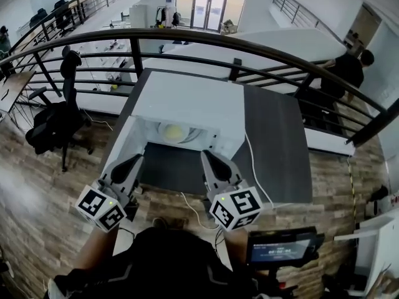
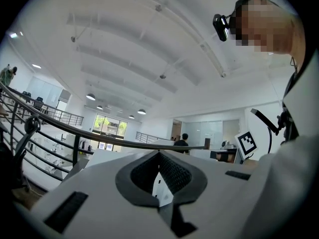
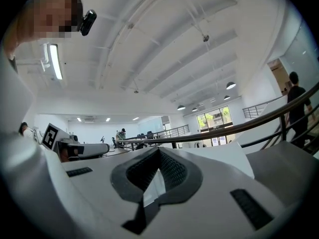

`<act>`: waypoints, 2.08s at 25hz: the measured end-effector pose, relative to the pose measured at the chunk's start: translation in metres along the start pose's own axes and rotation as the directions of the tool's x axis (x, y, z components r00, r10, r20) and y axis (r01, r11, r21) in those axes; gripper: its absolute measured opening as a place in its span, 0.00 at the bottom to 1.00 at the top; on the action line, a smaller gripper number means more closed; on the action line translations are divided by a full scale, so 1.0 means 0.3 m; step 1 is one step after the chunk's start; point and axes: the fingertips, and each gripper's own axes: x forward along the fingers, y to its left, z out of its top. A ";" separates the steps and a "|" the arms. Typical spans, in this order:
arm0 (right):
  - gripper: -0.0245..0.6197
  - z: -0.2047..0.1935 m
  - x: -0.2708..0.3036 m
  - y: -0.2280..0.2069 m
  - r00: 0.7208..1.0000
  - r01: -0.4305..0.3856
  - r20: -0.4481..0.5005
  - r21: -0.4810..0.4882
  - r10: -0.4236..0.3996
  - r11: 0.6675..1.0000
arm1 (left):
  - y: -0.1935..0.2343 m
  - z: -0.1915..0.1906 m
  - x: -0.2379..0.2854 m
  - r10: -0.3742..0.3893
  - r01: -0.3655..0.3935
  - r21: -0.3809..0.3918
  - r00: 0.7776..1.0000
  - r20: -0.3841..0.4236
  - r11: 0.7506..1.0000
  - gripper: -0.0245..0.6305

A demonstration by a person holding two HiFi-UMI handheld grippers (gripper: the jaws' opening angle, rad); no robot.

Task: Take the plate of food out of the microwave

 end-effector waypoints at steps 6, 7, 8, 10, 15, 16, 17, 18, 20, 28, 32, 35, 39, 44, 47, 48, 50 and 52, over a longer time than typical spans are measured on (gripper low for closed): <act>0.02 -0.005 0.112 -0.002 0.996 0.089 0.015 0.004 -0.089 0.996 | 0.112 0.024 0.028 -0.069 0.069 -0.002 0.998 0.010 0.998 0.04; 0.02 -0.006 0.122 -0.005 0.994 0.110 0.013 0.010 -0.110 0.994 | 0.124 0.028 0.031 -0.077 0.077 0.002 0.997 0.010 0.997 0.04; 0.02 -0.006 0.129 -0.008 0.992 0.124 0.012 0.018 -0.125 0.992 | 0.134 0.031 0.036 -0.084 0.084 0.004 0.996 0.009 0.996 0.04; 0.02 -0.004 0.138 -0.014 0.990 0.140 0.015 0.026 -0.141 0.990 | 0.144 0.033 0.050 -0.099 0.099 0.000 0.995 0.009 0.995 0.04; 0.02 0.022 0.157 -0.020 0.983 0.180 0.021 0.024 -0.181 0.983 | 0.181 0.060 0.074 -0.121 0.121 -0.030 0.993 0.006 0.992 0.04; 0.02 0.021 0.162 -0.017 0.982 0.188 0.012 0.027 -0.189 0.982 | 0.187 0.063 0.072 -0.127 0.127 -0.034 0.992 0.004 0.991 0.04; 0.02 0.018 0.166 -0.013 0.981 0.194 0.004 0.027 -0.195 0.981 | 0.190 0.063 0.067 -0.133 0.133 -0.034 0.991 0.001 0.991 0.04; 0.02 0.015 0.170 -0.010 0.980 0.198 -0.001 0.024 -0.198 0.980 | 0.192 0.063 0.062 -0.137 0.137 -0.030 0.991 0.000 0.990 0.04; 0.02 0.008 0.184 -0.011 0.980 0.199 -0.005 0.017 -0.198 0.980 | 0.199 0.063 0.061 -0.137 0.137 -0.017 0.991 0.001 0.990 0.04; 0.02 -0.028 0.263 -0.046 0.991 0.132 -0.040 0.027 -0.131 0.991 | 0.220 0.033 0.119 -0.083 0.083 -0.024 0.997 -0.009 0.996 0.04; 0.03 -0.062 0.300 -0.080 0.993 0.104 -0.055 0.050 -0.102 0.993 | 0.221 0.034 0.135 -0.047 0.047 -0.005 0.999 -0.014 0.999 0.04; 0.07 -0.126 0.326 -0.131 0.989 0.124 -0.080 0.029 -0.121 0.992 | 0.237 0.014 0.151 -0.002 0.002 -0.001 1.000 -0.028 1.000 0.04; 0.13 -0.261 0.350 -0.186 0.986 0.127 -0.125 0.106 -0.113 0.986 | 0.238 0.001 0.160 0.022 -0.022 0.014 1.000 -0.020 1.000 0.04; 0.16 -0.423 0.387 -0.254 0.975 0.163 -0.180 0.184 -0.130 0.969 | 0.242 -0.044 0.188 0.043 -0.042 0.033 0.999 -0.032 0.999 0.04; 0.22 -0.524 0.406 -0.292 0.968 0.182 -0.221 0.289 -0.119 0.940 | 0.245 -0.068 0.206 0.051 -0.050 0.019 0.998 -0.037 0.999 0.04; 0.24 -0.558 0.412 -0.303 0.965 0.189 -0.235 0.331 -0.113 0.924 | 0.249 -0.072 0.209 0.057 -0.056 0.017 0.998 -0.038 0.998 0.04; 0.27 -0.626 0.419 -0.322 0.959 0.205 -0.265 0.400 -0.101 0.893 | 0.255 -0.082 0.209 0.069 -0.068 0.019 0.996 -0.049 0.997 0.04; 0.33 -0.686 0.428 -0.340 0.953 0.224 -0.287 0.442 -0.099 0.869 | 0.260 -0.093 0.207 0.078 -0.076 0.029 0.995 -0.062 0.997 0.04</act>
